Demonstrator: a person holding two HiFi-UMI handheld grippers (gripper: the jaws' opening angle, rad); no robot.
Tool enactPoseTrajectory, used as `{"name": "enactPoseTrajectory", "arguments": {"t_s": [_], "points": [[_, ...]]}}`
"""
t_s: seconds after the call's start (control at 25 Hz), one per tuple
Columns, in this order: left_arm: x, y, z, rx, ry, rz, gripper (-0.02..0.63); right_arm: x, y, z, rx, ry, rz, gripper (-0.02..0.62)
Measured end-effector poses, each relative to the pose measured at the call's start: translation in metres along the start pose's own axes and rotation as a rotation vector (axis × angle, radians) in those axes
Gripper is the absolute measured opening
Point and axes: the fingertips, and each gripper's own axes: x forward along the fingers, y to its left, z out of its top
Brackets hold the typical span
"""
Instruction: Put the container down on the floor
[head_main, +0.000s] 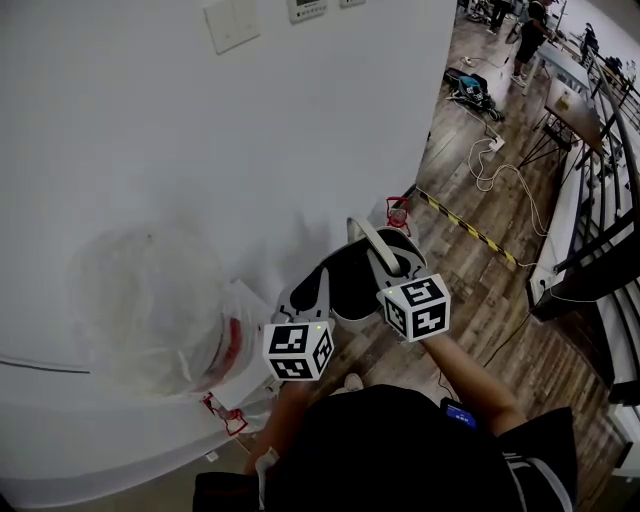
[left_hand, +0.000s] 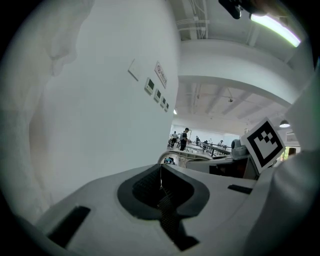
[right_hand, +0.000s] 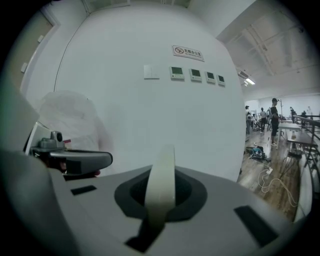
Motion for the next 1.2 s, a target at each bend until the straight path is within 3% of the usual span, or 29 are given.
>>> {"name": "enactPoseTrajectory", "arguments": {"t_s": [0.44, 0.68, 1.2], "points": [[0.015, 0.006, -0.012, -0.019, 0.022, 0.001, 0.02, 0.016, 0.001, -0.019, -0.012, 0.063, 0.03, 0.029], [0.031, 0.012, -0.026, -0.051, 0.051, 0.049, 0.02, 0.034, -0.009, -0.033, -0.011, 0.107, 0.07, 0.029], [0.08, 0.038, -0.097, -0.207, 0.14, 0.129, 0.02, 0.09, -0.027, -0.09, -0.024, 0.252, 0.129, 0.029]]}}
